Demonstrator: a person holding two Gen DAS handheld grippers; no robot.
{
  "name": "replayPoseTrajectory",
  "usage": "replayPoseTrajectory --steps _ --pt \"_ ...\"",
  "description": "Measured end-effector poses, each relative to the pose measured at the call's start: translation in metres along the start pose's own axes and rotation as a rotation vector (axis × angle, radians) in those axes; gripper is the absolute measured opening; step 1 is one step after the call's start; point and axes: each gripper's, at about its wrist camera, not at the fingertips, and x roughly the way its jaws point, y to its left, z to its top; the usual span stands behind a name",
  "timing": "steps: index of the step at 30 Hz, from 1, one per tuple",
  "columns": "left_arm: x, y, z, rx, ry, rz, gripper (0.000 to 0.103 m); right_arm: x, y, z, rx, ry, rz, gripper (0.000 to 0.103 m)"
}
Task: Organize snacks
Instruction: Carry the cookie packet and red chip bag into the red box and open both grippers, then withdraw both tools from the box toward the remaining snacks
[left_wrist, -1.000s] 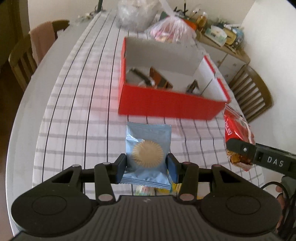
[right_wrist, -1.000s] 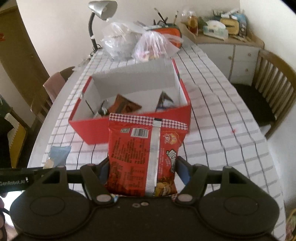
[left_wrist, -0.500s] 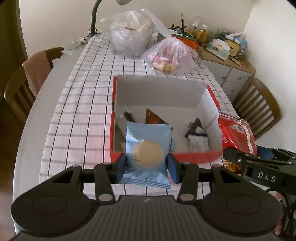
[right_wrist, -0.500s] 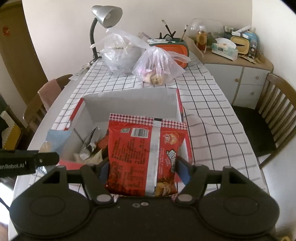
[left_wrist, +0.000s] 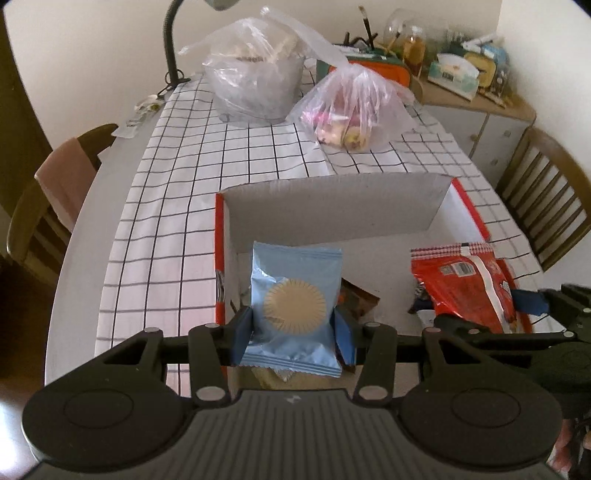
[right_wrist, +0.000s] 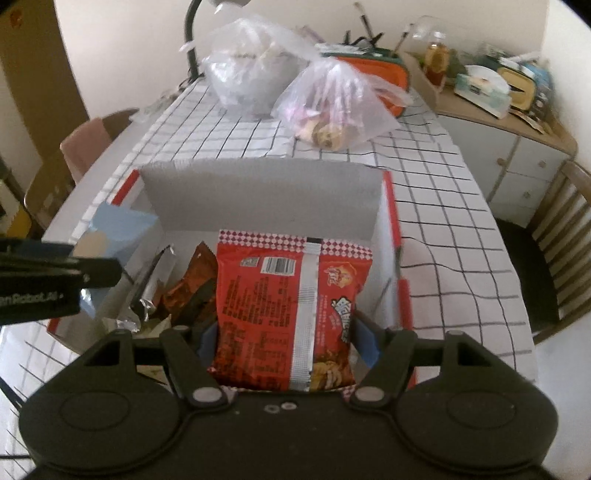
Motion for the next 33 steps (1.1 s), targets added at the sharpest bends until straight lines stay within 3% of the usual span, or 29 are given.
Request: replayPoseTrajectory --steps 10,24,27,29,33 --pt "0.037 -0.006 0.000 0.065 0.071 0.024 0.046 0.036 0.011 -0.009 -0.055 0.085 -0.016 0.071" --pt "0.056 -0.007 -0.008 0.075 0.118 0.027 0.047 0.039 0.008 -0.013 -0.031 0.097 -0.008 0.072" --pt "0.054 -0.005 -0.008 0.068 0.115 0.026 0.047 0.034 0.008 -0.012 -0.030 0.088 -0.014 0.075" --pt "0.052 -0.004 -0.008 0.065 0.108 0.024 0.049 0.030 0.009 -0.012 -0.026 0.076 -0.025 0.084" --pt "0.043 -0.002 -0.008 0.060 0.093 0.019 0.051 0.022 0.009 -0.013 -0.018 0.066 -0.023 0.084"
